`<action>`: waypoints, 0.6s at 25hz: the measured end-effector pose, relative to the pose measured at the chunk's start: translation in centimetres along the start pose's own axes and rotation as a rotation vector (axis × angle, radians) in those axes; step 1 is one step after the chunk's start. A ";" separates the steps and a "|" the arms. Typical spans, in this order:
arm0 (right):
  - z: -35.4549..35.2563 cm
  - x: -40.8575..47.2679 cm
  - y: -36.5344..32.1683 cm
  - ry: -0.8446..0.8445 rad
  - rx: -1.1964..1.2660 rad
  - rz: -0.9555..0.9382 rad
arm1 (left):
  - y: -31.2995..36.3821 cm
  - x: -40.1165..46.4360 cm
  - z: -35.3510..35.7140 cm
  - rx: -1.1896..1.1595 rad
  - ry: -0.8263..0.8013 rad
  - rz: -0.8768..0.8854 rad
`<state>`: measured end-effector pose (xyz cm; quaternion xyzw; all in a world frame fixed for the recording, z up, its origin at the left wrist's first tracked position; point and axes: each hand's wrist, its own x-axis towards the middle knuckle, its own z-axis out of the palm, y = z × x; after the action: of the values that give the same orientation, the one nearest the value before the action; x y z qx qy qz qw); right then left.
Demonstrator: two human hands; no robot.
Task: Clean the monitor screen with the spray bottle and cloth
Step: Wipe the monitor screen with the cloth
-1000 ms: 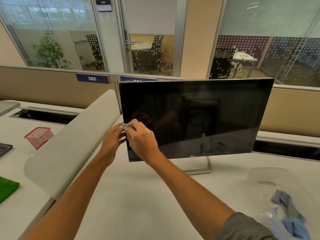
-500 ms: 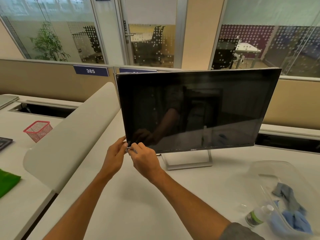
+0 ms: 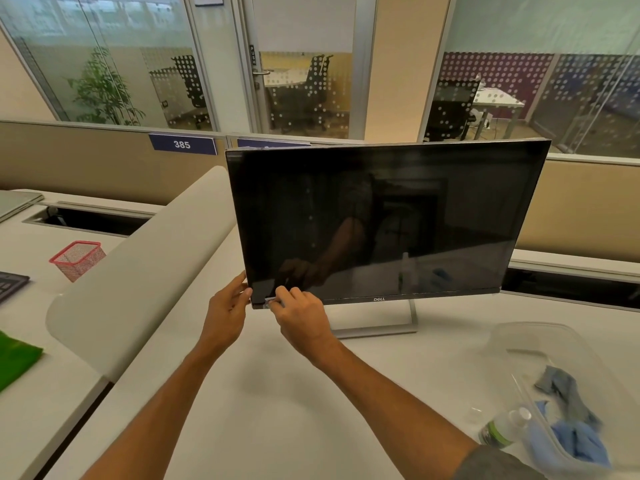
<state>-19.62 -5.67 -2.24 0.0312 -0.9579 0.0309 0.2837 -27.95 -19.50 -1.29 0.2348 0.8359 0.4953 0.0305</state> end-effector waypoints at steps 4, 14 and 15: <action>-1.7 -1.0 2.3 -0.066 -0.014 0.024 | 0.7 -0.1 -0.1 0.038 0.020 0.014; -5.0 -4.7 8.5 -0.284 -0.092 0.122 | 2.2 -0.8 -0.2 0.161 0.035 0.026; -5.4 -5.0 9.1 -0.300 -0.097 0.126 | 2.3 -0.8 -0.3 0.169 0.034 0.027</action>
<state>-13.26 4.02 -0.83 -0.0384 -0.9899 -0.0026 0.1364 -26.48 -19.13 0.62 0.2393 0.8718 0.4273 -0.0101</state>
